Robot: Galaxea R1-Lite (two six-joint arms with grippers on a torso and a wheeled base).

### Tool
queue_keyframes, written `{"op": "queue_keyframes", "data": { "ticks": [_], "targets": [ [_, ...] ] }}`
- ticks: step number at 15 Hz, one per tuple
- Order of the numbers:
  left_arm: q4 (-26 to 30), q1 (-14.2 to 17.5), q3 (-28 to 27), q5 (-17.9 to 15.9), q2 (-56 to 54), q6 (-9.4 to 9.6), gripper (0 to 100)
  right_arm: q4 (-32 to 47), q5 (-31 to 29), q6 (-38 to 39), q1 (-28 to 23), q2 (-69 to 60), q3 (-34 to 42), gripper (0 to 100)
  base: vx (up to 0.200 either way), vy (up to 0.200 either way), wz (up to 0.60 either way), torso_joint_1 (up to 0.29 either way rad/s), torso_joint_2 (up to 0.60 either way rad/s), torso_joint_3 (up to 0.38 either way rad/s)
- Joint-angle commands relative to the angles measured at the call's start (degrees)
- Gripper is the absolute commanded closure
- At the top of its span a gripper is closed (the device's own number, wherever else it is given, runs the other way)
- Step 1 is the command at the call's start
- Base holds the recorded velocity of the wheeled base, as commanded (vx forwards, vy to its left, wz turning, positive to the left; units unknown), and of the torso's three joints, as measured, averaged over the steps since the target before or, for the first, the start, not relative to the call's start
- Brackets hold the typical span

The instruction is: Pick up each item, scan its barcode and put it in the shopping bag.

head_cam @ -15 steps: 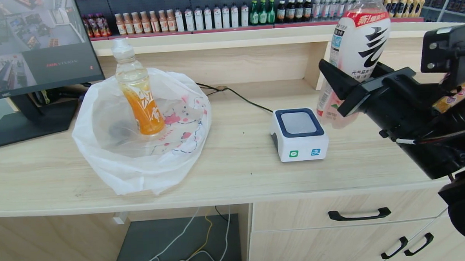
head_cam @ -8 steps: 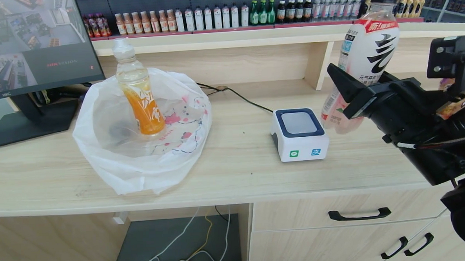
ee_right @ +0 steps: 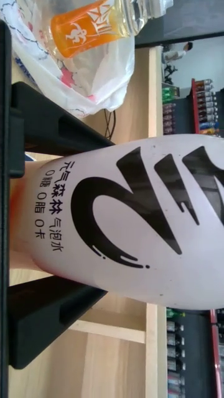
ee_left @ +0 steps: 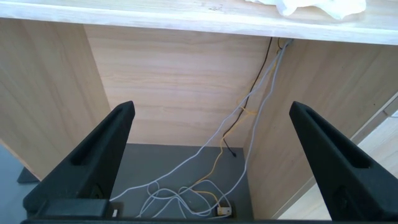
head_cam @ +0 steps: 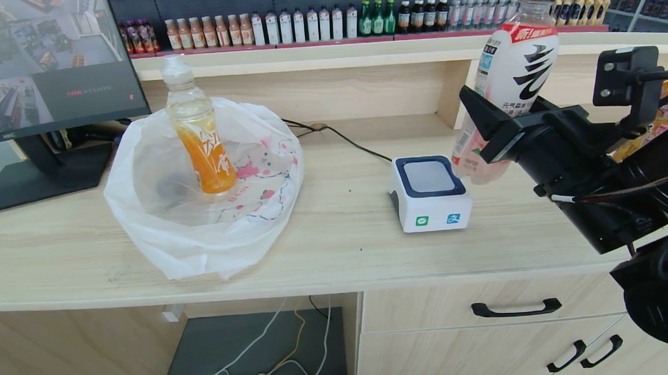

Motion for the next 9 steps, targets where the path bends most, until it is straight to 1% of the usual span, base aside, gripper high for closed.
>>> {"op": "queue_keyframes", "data": {
  "ticks": [1, 3, 9],
  "targets": [
    [0.0, 0.0, 0.0, 0.1, 0.0, -0.06, 0, 0.0, 0.2, -0.1, 0.0, 0.2, 0.4, 100, 0.000, 0.200, 0.00, 0.002, 0.00, 0.002],
    [0.0, 0.0, 0.0, 0.1, 0.0, -0.42, 0, 0.0, 0.5, 0.0, 0.0, 0.1, 0.6, 100, 0.000, 0.200, 0.00, -0.005, 0.00, 0.005],
    [0.0, 0.0, 0.0, 0.1, 0.0, -0.42, 0, -0.4, 0.5, -0.1, 0.0, -0.2, 1.2, 100, 0.000, 0.200, 0.00, 0.005, 0.00, 0.000]
  ]
}}
